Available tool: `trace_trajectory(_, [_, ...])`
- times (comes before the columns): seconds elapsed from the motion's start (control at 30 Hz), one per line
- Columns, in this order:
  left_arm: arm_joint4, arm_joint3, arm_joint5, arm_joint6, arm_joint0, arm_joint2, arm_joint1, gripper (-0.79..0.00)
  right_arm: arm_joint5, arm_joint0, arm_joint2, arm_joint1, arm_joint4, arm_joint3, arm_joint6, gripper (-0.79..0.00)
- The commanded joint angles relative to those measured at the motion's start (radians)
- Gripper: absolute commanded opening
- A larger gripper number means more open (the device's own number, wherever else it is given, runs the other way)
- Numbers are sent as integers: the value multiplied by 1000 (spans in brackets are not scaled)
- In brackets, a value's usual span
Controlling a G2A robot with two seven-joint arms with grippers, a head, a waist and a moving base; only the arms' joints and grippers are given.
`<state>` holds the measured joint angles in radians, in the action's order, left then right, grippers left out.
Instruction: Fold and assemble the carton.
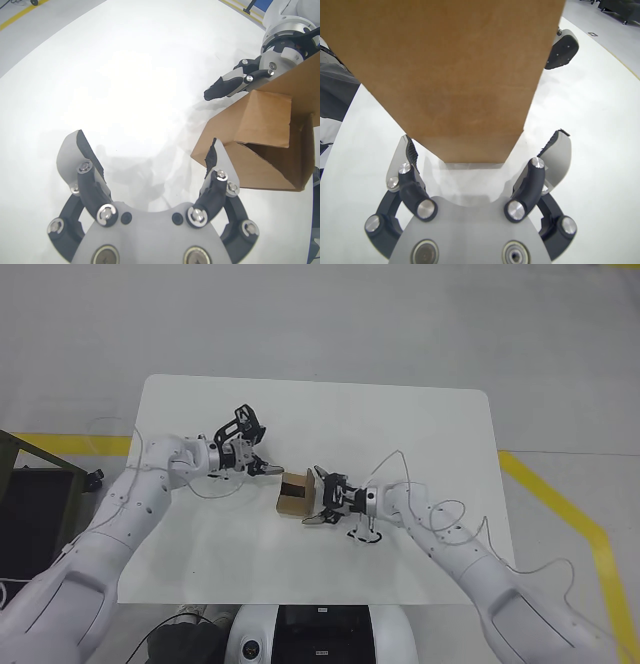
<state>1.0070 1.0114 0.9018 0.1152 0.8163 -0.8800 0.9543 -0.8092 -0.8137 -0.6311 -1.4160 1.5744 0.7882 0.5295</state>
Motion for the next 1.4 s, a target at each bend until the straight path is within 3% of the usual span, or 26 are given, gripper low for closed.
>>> trace_trajectory(0.0, [7,-2,2,-6,2,-7,-2,0,6,0,7,-4,2,-9,12,0])
trace_trajectory(0.1, [15,-3,6,-12,8,-19,-5,0,13,5,14,-11,1,-23,28,0])
trace_trajectory(0.17, [18,-5,8,-16,14,-27,-7,0,15,10,19,-15,2,-29,36,-231])
trace_trajectory(0.23, [18,-8,13,-20,21,-35,-9,0,15,15,24,-19,4,-36,41,-397])
trace_trajectory(0.47, [17,-32,25,-20,39,-60,-15,0,3,34,36,-30,11,-56,45,-422])
trace_trajectory(0.67, [19,-45,40,-17,41,-76,-18,0,-6,41,42,-35,13,-62,55,-499])
trace_trajectory(0.93, [37,-3,110,-58,79,-120,-40,0,-5,43,22,-25,11,-45,82,-502])
trace_trajectory(1.2, [104,125,110,-236,174,-136,-112,0,11,32,-54,15,-1,9,86,-474])
trace_trajectory(1.37, [278,245,110,-461,239,-159,-172,0,-15,14,-109,45,-11,74,51,-471])
